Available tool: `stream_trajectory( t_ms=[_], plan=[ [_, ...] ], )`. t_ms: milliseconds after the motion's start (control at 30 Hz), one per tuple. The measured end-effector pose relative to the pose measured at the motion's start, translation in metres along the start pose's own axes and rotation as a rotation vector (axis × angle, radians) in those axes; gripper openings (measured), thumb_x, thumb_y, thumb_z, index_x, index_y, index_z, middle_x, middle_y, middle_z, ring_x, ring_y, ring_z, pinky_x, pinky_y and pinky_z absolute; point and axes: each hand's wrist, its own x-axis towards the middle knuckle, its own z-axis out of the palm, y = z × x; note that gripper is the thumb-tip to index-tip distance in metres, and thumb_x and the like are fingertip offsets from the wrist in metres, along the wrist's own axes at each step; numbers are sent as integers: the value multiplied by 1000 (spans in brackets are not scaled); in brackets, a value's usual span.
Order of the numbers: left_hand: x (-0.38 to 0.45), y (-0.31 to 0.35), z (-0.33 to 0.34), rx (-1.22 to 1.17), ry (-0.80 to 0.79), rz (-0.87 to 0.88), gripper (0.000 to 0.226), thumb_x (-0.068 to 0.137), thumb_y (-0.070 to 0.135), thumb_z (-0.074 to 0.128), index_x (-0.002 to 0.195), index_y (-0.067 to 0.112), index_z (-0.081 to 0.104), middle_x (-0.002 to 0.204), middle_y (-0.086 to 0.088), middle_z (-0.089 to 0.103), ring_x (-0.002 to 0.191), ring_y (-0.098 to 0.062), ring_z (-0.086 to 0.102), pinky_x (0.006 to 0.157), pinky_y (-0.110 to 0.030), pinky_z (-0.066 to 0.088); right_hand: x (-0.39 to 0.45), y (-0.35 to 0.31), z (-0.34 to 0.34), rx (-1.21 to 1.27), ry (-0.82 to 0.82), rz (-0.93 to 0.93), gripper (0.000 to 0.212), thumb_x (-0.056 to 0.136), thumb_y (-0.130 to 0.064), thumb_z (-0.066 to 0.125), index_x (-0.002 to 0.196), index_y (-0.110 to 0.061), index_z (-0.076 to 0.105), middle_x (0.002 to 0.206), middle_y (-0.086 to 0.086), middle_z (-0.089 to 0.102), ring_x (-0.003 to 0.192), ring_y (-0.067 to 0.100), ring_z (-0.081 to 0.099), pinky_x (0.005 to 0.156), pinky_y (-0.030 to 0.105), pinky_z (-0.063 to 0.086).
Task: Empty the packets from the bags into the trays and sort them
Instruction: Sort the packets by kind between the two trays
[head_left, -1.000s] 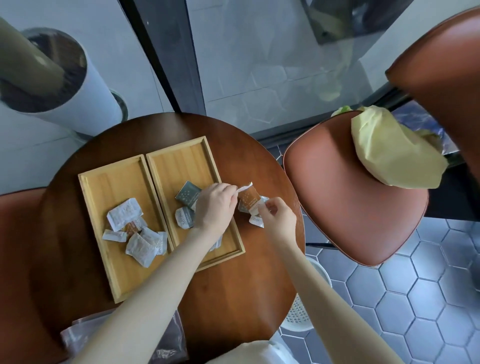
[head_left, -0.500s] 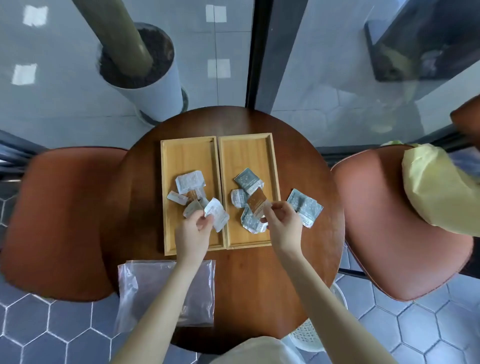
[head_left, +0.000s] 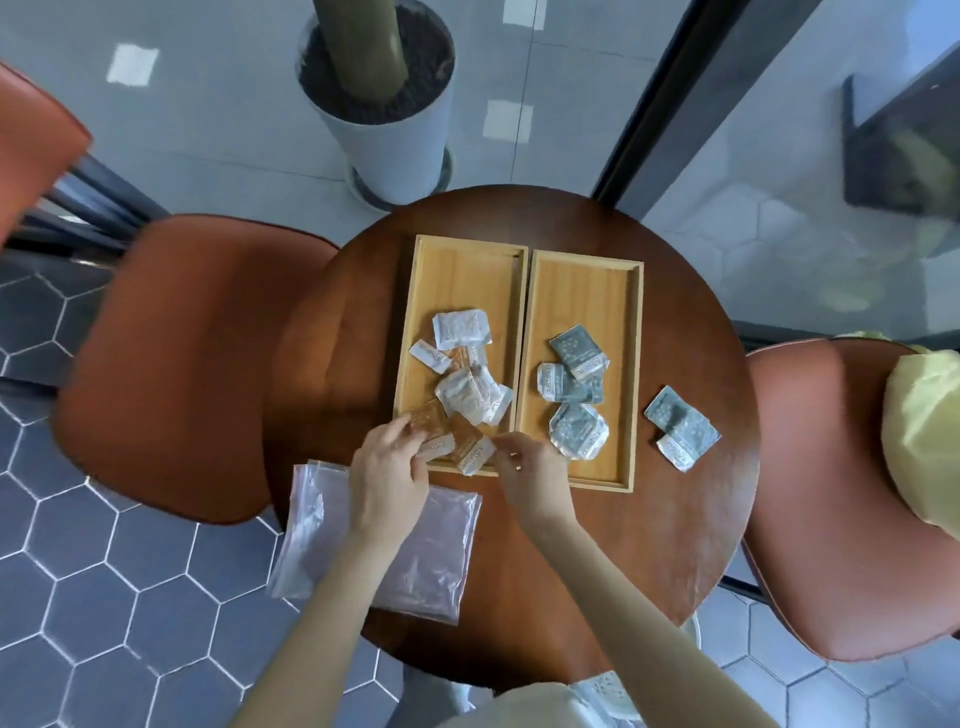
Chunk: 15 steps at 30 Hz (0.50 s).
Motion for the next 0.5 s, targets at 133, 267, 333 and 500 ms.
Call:
stream_trajectory(
  t_ms=[133,267,333,500],
  plan=[
    [-2,4,3,36,-1,-41,35,80,4,62,115,3,62,129,-16,57,118,-33,53,95,-47,48,10,4,2,-299,219,-333,26,82,2,59,105,-6,69,108,10,69,98,32,61,71,37,56],
    [1,11,15,120,-84,182,47,90,27,50,134,11,44,145,-10,43,131,-26,43,104,-43,39,30,-3,3,-519,105,-480,48,83,-3,57,130,-7,51,126,11,62,117,31,56,97,44,47],
    [5,15,20,221,-191,221,55,92,41,36,139,12,36,149,-9,36,136,-27,37,108,-44,36,37,-8,2,-643,-69,-485,56,95,-22,43,146,-11,24,148,8,39,138,26,33,114,43,25],
    [19,11,27,238,-255,173,70,93,49,33,147,14,5,158,-6,-2,146,-23,6,117,-39,14,61,-9,-5,-781,-162,-376,61,93,-46,8,149,-22,4,159,2,8,147,19,-3,115,40,-9]
  ],
)
